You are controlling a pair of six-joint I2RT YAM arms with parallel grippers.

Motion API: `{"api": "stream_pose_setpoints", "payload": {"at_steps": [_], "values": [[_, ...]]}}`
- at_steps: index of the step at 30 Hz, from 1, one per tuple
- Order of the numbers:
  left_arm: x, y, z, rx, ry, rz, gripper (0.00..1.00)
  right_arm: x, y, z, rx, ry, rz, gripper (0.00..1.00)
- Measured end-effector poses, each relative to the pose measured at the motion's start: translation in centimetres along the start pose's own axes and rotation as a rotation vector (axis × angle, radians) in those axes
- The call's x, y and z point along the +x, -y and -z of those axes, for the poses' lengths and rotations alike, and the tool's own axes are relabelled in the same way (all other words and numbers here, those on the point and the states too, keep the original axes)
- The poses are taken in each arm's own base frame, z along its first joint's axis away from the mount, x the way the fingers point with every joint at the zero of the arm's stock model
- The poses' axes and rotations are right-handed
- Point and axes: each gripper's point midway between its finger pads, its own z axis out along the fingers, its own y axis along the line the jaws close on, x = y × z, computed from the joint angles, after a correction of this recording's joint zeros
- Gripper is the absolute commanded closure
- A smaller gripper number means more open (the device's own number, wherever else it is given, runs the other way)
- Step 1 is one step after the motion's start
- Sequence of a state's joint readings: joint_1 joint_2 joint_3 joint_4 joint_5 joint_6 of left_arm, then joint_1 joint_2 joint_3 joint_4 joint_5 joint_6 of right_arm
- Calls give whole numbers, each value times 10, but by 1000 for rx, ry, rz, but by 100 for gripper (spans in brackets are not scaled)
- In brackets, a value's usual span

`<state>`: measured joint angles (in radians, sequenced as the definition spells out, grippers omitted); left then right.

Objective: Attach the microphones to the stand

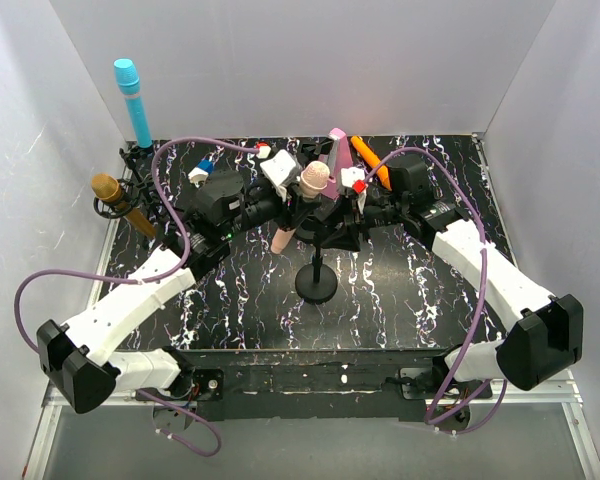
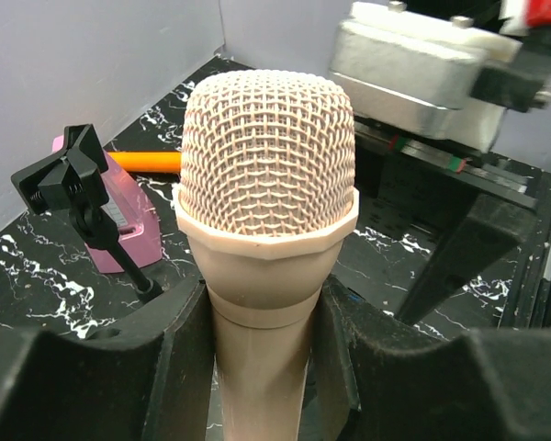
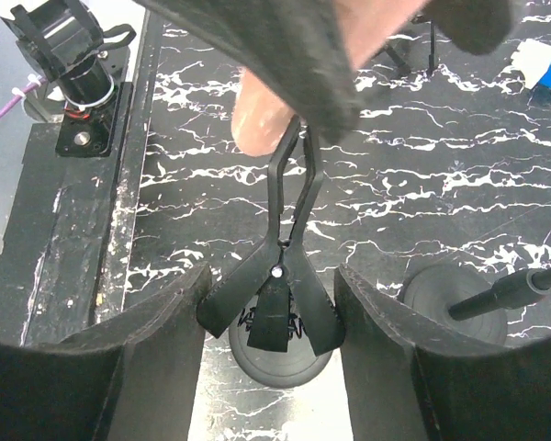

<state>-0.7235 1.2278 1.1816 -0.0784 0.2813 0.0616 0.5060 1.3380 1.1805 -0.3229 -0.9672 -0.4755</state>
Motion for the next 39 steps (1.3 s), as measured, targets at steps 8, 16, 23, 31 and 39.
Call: {"api": "stream_pose_setpoints", "payload": {"at_steps": [8, 16, 23, 31, 39], "values": [[-15, 9, 12, 10, 37, -10, 100, -5, 0, -1, 1, 16, -22, 28], [-9, 8, 12, 8, 16, -19, 100, -5, 1, -1, 5, 21, -10, 94], [0, 10, 2, 34, 1, -18, 100, -6, -1, -1, -5, 26, 6, 99], [5, 15, -15, 83, 22, 11, 100, -5, -1, 1, -9, 34, -8, 99], [7, 21, -21, 124, 87, 56, 100, -4, -3, 4, -18, 47, -55, 99]]}}
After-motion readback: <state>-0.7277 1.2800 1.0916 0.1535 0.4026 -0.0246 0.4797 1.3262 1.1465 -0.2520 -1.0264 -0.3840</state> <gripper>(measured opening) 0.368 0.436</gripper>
